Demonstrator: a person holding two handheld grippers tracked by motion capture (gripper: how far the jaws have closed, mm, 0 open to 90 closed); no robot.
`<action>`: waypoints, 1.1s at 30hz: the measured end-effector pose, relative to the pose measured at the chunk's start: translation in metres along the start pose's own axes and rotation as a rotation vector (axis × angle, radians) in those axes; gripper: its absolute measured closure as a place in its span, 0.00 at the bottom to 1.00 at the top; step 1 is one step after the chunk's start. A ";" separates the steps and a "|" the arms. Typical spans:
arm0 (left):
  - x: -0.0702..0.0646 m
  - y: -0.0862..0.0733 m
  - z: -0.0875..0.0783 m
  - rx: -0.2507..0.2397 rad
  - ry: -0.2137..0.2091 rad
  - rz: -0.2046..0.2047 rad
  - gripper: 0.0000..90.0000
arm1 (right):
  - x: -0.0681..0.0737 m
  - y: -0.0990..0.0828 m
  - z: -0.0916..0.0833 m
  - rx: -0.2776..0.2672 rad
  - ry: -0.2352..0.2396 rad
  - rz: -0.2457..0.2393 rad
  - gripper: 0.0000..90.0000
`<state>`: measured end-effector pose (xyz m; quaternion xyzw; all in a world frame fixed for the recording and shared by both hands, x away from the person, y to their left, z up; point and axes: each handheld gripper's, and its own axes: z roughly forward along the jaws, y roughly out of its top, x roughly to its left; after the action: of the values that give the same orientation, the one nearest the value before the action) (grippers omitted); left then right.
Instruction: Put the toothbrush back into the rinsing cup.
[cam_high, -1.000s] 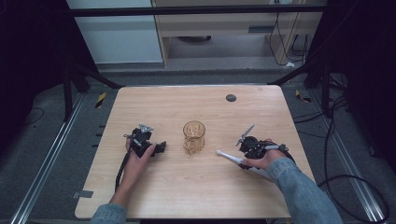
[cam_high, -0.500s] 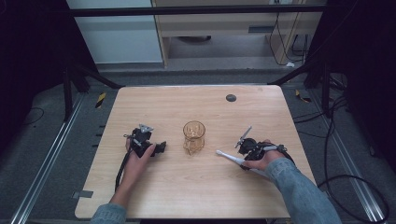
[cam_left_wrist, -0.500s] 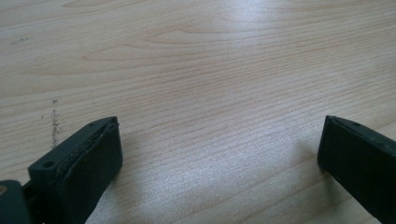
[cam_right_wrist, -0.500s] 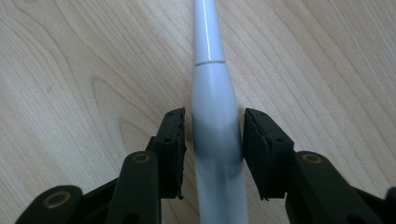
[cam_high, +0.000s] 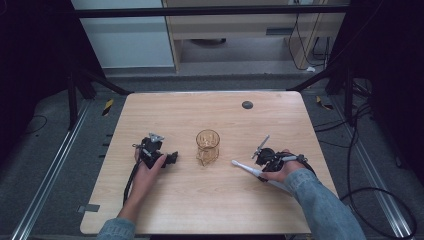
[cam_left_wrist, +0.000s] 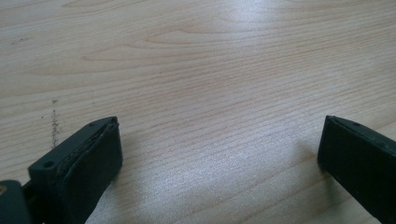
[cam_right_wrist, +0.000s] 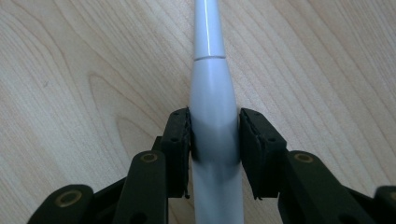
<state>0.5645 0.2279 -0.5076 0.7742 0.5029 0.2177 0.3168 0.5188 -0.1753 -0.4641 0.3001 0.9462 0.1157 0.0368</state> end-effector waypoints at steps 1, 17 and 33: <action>0.000 0.000 0.000 0.000 0.000 0.000 0.00 | 0.000 0.000 0.000 0.001 0.000 -0.001 0.71; 0.000 0.000 0.000 -0.002 -0.001 0.000 0.00 | -0.001 0.001 0.002 0.012 -0.002 0.003 0.73; 0.000 0.000 0.000 0.000 0.000 0.000 0.00 | -0.001 0.005 -0.002 0.025 -0.002 0.012 0.74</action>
<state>0.5645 0.2279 -0.5075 0.7743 0.5028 0.2177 0.3167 0.5219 -0.1725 -0.4606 0.3061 0.9457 0.1039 0.0334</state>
